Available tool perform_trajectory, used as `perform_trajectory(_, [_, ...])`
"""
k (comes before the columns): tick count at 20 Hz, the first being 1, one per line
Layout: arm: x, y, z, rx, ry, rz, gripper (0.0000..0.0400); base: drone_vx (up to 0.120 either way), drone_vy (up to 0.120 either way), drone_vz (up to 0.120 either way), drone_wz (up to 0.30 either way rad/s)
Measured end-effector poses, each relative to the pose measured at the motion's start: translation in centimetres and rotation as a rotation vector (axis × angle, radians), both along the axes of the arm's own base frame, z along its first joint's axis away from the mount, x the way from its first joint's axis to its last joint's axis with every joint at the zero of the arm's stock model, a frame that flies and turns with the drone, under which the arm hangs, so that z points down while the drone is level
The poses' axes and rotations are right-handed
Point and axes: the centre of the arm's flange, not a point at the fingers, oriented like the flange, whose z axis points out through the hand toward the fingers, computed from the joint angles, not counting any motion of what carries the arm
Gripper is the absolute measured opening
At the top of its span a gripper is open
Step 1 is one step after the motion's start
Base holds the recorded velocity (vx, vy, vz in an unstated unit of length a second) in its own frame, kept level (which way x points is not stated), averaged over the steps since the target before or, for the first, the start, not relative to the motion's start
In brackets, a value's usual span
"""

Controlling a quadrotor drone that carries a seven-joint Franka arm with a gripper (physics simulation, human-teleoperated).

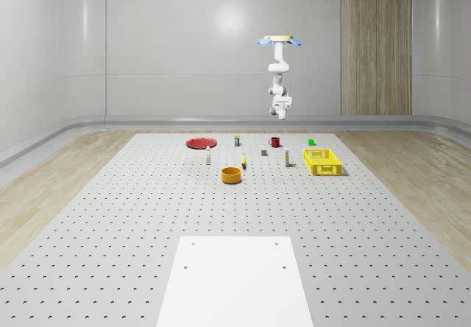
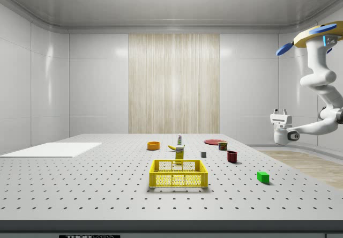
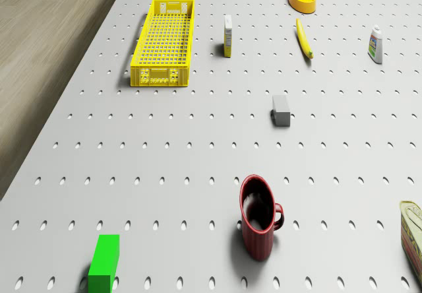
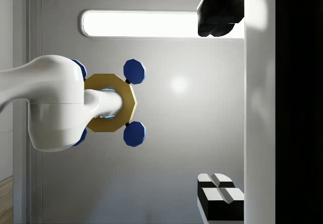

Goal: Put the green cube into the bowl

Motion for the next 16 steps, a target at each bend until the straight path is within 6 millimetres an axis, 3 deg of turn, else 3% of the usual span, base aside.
perform_trajectory(7, [-0.05,0.01,0.04,-0.001,-0.005,0.0,0.04,0.0,0.12,0.0,0.0])
perform_trajectory(13, [-0.09,0.03,0.04,-0.003,-0.01,0.0,0.04,0.12,0.12,0.0,0.0])
perform_trajectory(16, [-0.12,0.06,0.05,-0.006,-0.012,0.0,0.04,0.0,0.12,0.0,0.0])
